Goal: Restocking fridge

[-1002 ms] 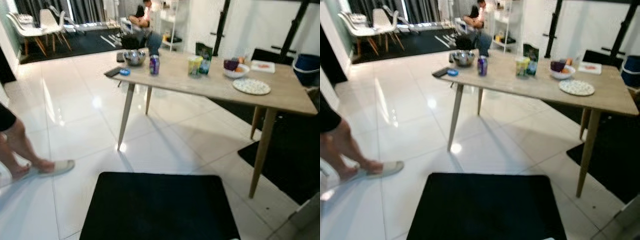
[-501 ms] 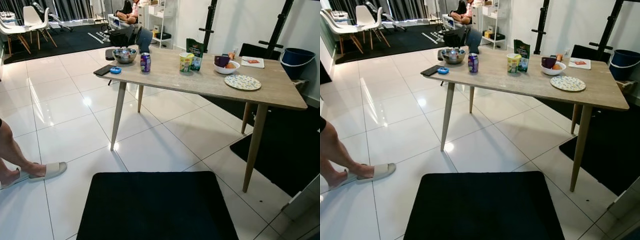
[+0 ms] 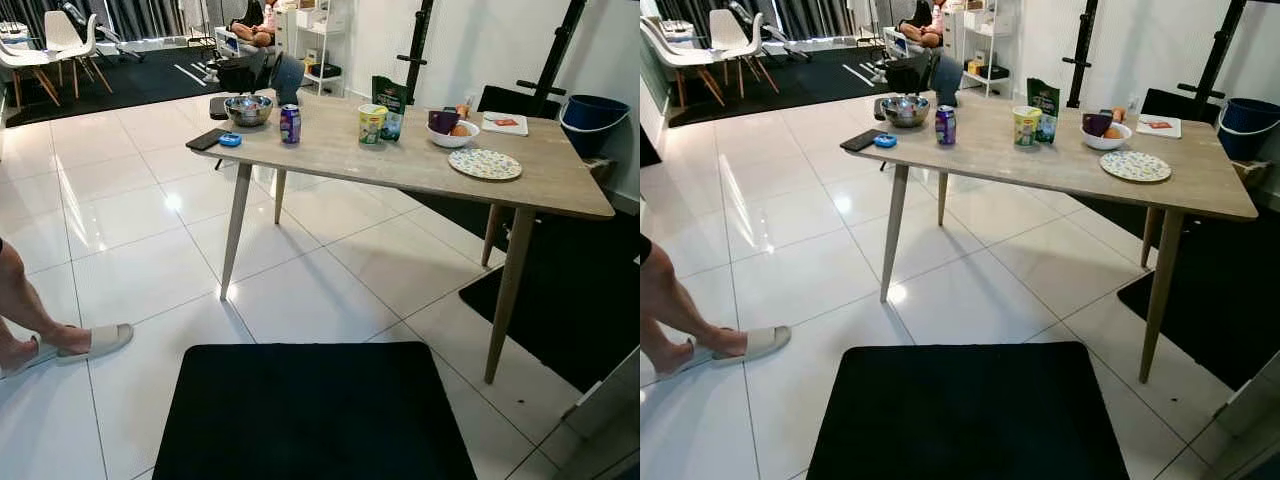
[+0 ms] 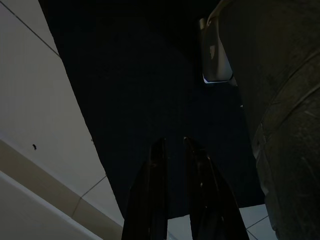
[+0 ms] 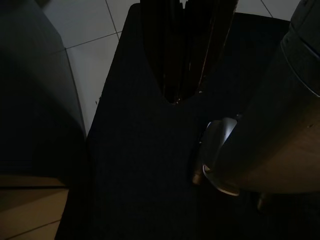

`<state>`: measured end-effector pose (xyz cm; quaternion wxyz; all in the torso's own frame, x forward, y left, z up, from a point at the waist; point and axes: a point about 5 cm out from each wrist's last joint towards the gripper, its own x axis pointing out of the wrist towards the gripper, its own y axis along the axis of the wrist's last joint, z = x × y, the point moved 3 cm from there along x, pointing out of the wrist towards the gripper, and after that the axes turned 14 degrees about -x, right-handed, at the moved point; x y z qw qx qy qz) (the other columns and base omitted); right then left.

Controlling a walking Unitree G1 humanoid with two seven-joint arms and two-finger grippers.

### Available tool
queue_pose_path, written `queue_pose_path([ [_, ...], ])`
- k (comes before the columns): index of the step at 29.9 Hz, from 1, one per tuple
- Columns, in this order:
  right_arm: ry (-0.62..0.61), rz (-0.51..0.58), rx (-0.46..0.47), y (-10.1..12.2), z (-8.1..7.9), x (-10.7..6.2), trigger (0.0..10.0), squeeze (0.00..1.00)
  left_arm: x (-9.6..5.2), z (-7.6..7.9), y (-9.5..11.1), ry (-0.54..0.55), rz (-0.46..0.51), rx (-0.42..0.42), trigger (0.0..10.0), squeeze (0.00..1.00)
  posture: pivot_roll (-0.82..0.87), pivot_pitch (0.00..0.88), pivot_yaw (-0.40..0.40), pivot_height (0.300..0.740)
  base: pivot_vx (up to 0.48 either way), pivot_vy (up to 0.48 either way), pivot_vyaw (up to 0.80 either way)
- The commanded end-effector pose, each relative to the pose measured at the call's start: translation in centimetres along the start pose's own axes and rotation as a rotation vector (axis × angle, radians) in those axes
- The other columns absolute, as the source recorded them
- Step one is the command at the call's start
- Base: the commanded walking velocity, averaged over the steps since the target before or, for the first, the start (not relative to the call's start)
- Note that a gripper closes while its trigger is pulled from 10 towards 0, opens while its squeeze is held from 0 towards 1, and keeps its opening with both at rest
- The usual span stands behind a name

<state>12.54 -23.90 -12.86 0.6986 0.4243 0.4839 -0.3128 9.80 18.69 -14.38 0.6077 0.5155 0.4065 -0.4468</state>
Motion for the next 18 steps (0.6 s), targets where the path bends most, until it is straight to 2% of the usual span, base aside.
queue_pose_path([
  [1, 0.005, 0.0, -0.007, 0.2, -0.1, 0.0, 10.0, 0.0, 0.0, 0.0, 2.0, -0.009, 0.071, 0.023, 10.0, 0.0, -0.05, 0.0, -0.002, 0.74, 0.0, 0.0, 0.0],
  [10, 0.003, -0.005, -0.013, 0.1, 0.1, 0.0, 10.0, 0.0, 0.0, 0.0, 2.6, -0.008, 0.077, 0.028, 10.0, 0.0, -0.05, 0.0, -0.003, 0.74, 0.0, 0.0, 0.0],
  [14, 0.002, -0.006, -0.017, 0.1, 0.1, 0.0, 10.0, 0.0, 0.3, 1.4, 2.7, -0.025, 0.082, 0.033, 10.0, 0.0, -0.05, 0.0, -0.003, 0.74, 0.0, 0.0, 0.0],
  [18, 0.001, -0.004, -0.018, 0.2, 0.1, 0.0, 10.0, 0.0, 0.4, 1.9, 2.6, -0.034, 0.081, 0.032, 10.0, 0.0, -0.05, 0.0, -0.003, 0.74, 0.0, 0.0, 0.0],
])
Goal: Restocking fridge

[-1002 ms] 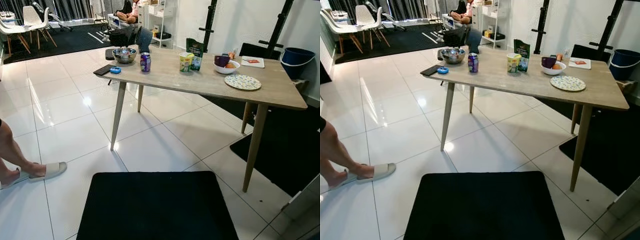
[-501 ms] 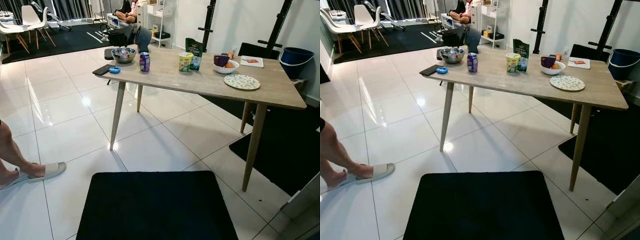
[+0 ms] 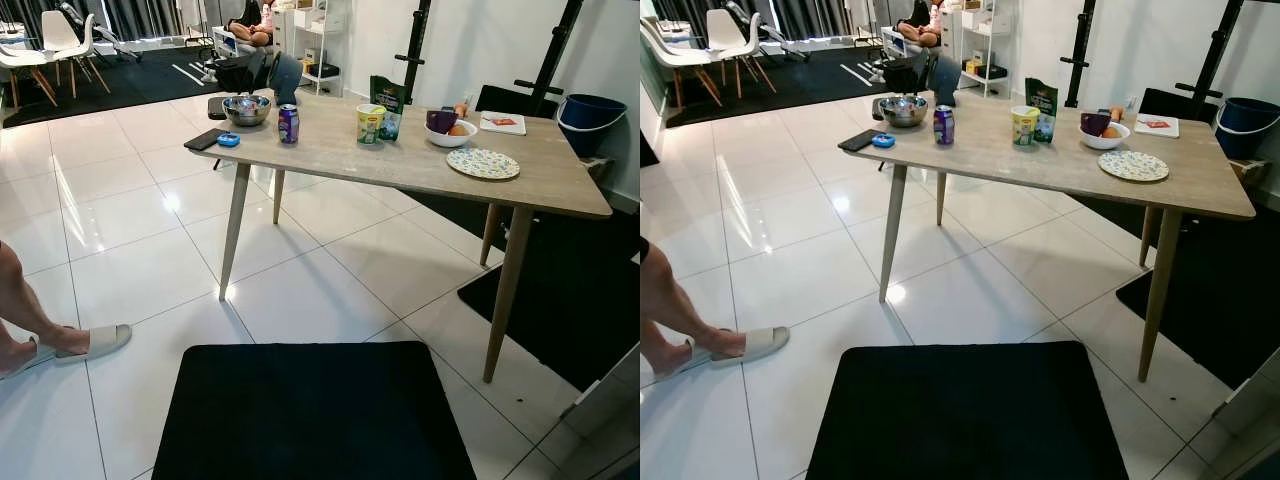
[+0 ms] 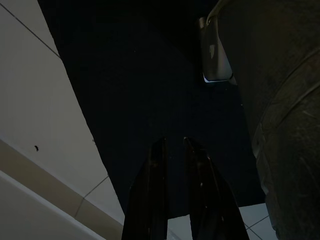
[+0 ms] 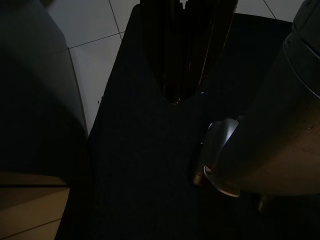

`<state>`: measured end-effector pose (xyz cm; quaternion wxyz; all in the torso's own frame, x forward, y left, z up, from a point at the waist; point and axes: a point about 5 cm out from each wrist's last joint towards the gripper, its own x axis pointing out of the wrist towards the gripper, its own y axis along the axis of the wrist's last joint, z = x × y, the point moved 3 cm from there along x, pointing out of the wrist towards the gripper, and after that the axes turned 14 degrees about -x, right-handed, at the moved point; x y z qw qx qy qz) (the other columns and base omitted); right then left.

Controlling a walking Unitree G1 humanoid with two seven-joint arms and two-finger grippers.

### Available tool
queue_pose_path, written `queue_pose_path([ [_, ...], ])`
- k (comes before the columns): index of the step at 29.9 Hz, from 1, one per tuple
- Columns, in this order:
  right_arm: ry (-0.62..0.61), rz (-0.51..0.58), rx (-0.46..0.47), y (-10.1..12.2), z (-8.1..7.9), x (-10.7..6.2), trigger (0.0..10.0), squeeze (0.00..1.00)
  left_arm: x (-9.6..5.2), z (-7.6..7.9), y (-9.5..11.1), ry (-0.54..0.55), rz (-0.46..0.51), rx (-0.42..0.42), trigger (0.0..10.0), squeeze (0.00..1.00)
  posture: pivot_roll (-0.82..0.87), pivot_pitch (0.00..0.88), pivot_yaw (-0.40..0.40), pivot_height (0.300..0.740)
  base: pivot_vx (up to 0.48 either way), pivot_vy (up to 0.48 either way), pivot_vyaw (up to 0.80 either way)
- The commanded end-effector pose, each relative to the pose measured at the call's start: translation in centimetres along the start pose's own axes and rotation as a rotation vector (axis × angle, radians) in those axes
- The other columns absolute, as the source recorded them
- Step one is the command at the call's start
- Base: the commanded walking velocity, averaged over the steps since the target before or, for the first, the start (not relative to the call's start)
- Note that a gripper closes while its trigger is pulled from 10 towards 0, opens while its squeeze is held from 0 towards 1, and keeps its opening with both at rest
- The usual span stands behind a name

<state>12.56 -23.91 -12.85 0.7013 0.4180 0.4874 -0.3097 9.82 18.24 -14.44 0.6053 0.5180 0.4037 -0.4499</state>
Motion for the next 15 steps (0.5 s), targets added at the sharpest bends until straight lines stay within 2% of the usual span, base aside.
queue_pose_path([
  [1, -0.001, 0.0, -0.002, 0.25, 0.05, 0.04, 10.0, 0.0, 0.33, 1.55, 2.65, -0.033, 0.082, 0.021, 10.0, 0.0, -0.05, 0.0, -0.003, 0.74, 0.0, 0.0, 0.0],
  [15, 0.0, 0.01, -0.003, 1.13, -0.08, 0.19, 10.0, 0.0, 0.23, 1.15, 2.61, -0.036, 0.082, 0.013, 10.0, 0.0, -0.05, 0.0, -0.004, 0.74, 0.0, 0.0, 0.0],
])
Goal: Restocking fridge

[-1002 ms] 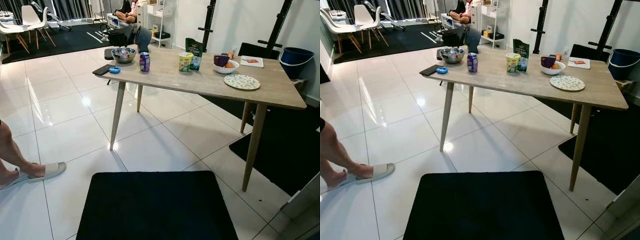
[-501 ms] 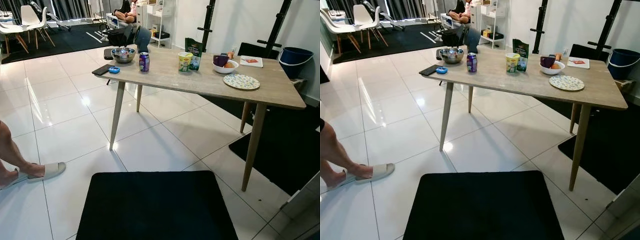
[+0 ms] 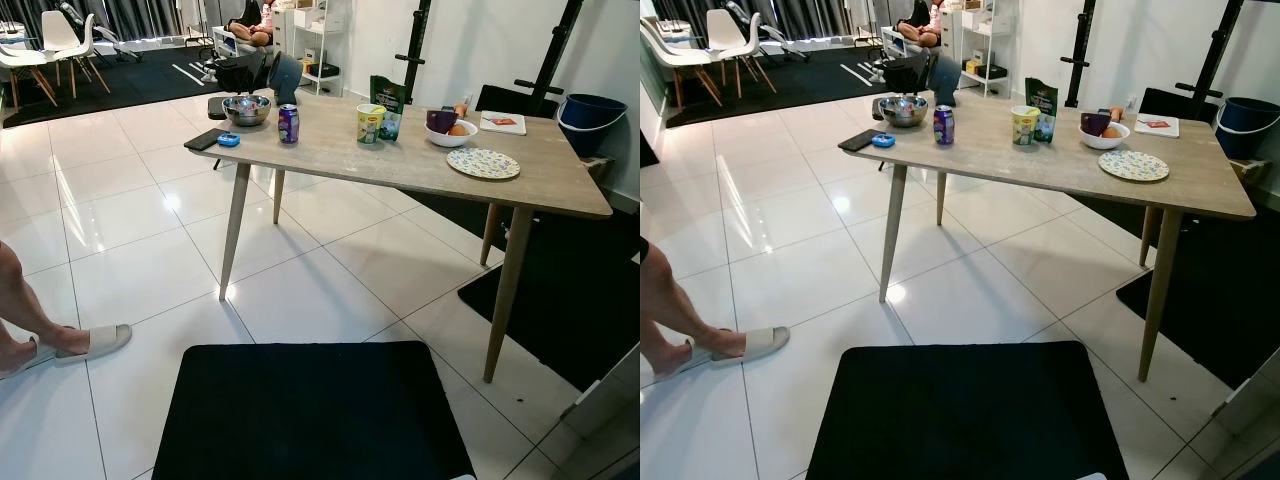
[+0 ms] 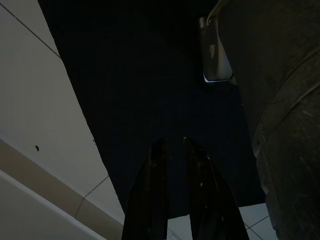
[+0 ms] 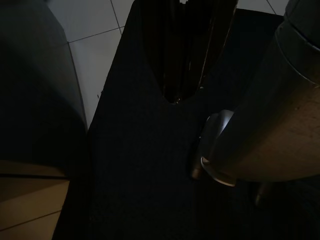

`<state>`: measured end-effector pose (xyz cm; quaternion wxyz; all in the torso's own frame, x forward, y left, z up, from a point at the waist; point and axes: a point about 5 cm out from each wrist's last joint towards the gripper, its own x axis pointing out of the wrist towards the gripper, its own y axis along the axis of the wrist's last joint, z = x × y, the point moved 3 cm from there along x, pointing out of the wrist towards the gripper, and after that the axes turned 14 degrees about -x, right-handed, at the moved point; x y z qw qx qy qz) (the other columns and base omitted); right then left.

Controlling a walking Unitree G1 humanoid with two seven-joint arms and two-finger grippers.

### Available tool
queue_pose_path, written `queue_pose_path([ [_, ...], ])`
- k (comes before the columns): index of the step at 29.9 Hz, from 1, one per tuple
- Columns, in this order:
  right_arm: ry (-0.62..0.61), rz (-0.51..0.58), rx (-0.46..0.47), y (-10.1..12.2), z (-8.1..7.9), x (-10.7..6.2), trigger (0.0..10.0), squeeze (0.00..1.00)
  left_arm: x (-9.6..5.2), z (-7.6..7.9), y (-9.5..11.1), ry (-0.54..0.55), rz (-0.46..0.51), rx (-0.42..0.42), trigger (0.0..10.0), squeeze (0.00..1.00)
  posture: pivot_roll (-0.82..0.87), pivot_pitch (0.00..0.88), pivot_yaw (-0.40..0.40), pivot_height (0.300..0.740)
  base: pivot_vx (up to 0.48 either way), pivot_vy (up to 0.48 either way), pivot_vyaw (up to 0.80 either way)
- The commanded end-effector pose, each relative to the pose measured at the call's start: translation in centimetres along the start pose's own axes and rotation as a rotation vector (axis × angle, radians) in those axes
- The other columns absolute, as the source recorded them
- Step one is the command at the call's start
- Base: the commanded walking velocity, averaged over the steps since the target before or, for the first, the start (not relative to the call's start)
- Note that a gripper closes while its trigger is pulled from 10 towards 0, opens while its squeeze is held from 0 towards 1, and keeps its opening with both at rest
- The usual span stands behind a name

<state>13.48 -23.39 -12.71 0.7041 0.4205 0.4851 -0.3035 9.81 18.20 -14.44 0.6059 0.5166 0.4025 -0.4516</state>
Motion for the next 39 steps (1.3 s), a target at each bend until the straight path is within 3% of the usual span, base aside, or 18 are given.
queue_pose_path([
  [1, -0.002, -0.004, 0.001, 0.09, 0.03, 0.02, 10.0, 0.0, 0.22, 1.07, 2.64, -0.03, 0.084, 0.012, 10.0, 0.0, -0.04, 0.0, -0.004, 0.74, 0.0, 0.0, 0.0],
  [14, -0.007, -0.004, -0.005, 0.08, 0.6, -0.08, 10.0, 0.0, 0.21, 1.04, 2.7, -0.031, 0.083, 0.021, 10.0, 0.0, -0.05, 0.0, -0.008, 0.74, 0.0, 0.0, 0.0],
  [39, -0.002, -0.016, -0.005, -0.79, 0.21, -0.15, 10.0, 0.0, 0.35, 1.7, 2.82, -0.043, 0.08, 0.028, 10.0, 0.0, -0.05, 0.0, -0.008, 0.74, 0.0, 0.0, 0.0],
])
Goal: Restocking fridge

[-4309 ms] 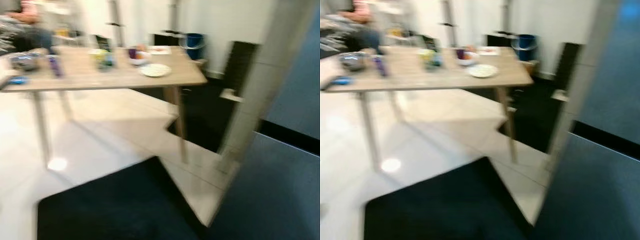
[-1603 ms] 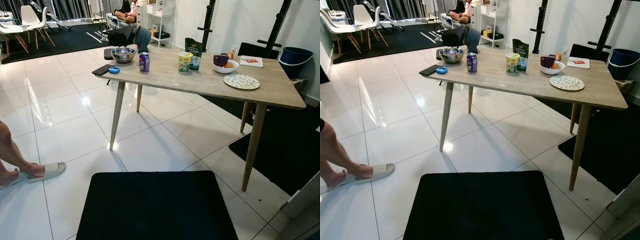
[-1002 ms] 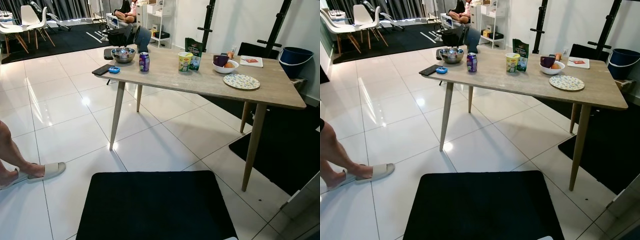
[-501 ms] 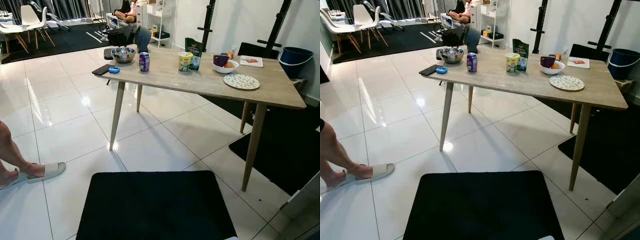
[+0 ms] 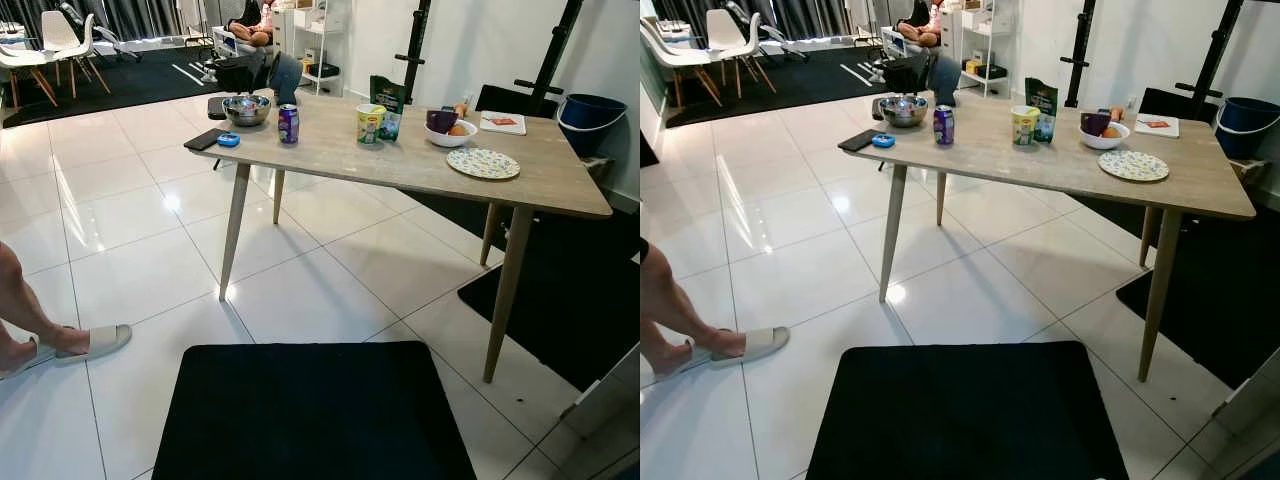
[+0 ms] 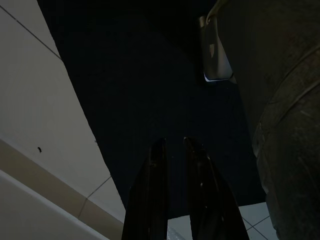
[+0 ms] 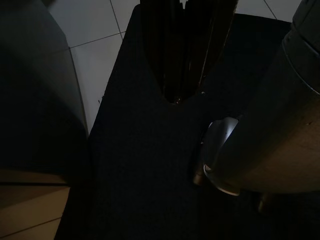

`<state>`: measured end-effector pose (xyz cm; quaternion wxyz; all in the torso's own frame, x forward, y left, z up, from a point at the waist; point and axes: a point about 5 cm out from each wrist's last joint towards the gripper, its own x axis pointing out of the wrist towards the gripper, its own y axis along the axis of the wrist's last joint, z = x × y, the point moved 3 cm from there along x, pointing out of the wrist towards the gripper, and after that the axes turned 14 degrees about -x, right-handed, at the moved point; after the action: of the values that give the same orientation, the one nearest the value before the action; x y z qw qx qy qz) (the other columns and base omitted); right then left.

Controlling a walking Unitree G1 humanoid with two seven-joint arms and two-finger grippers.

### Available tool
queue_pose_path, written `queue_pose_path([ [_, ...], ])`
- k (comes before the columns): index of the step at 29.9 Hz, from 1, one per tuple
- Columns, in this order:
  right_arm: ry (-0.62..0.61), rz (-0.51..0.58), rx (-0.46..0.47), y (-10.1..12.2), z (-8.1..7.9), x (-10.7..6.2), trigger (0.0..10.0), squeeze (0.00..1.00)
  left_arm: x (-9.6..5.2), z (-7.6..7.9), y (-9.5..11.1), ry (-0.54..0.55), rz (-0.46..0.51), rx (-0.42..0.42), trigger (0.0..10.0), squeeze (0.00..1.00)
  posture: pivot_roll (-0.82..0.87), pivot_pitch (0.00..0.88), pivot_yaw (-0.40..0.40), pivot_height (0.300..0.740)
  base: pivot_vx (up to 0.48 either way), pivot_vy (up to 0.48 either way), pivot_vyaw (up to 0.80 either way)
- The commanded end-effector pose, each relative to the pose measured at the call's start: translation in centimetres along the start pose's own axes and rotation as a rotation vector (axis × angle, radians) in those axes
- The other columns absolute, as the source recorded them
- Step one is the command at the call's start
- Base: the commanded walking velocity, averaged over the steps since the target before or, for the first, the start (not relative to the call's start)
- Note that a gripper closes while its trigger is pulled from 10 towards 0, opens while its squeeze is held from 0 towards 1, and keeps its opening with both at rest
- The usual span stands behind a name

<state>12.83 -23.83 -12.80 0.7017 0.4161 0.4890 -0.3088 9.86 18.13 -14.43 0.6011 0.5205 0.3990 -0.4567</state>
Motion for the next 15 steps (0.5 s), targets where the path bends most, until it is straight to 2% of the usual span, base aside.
queue_pose_path([
  [1, -0.004, 0.0, -0.002, 0.0, 0.2, 0.0, 10.0, 0.0, 0.3, 1.5, 2.8, -0.04, 0.084, 0.01, 10.0, 0.0, -0.05, 0.0, -0.006, 0.74, 0.0, 0.0, 0.0],
  [9, -0.005, 0.002, 0.003, 0.2, 0.2, 0.0, 10.0, 0.0, 0.2, 1.0, 2.7, -0.033, 0.079, 0.014, 10.0, 0.0, -0.04, 0.0, -0.004, 0.74, 0.0, 0.0, 0.0],
  [15, -0.005, -0.008, 0.009, -0.6, 0.1, -0.1, 10.0, 0.0, 0.0, 0.4, 2.5, -0.027, 0.075, 0.013, 10.0, 0.0, -0.04, 0.0, -0.002, 0.74, 0.0, 0.0, 0.0],
])
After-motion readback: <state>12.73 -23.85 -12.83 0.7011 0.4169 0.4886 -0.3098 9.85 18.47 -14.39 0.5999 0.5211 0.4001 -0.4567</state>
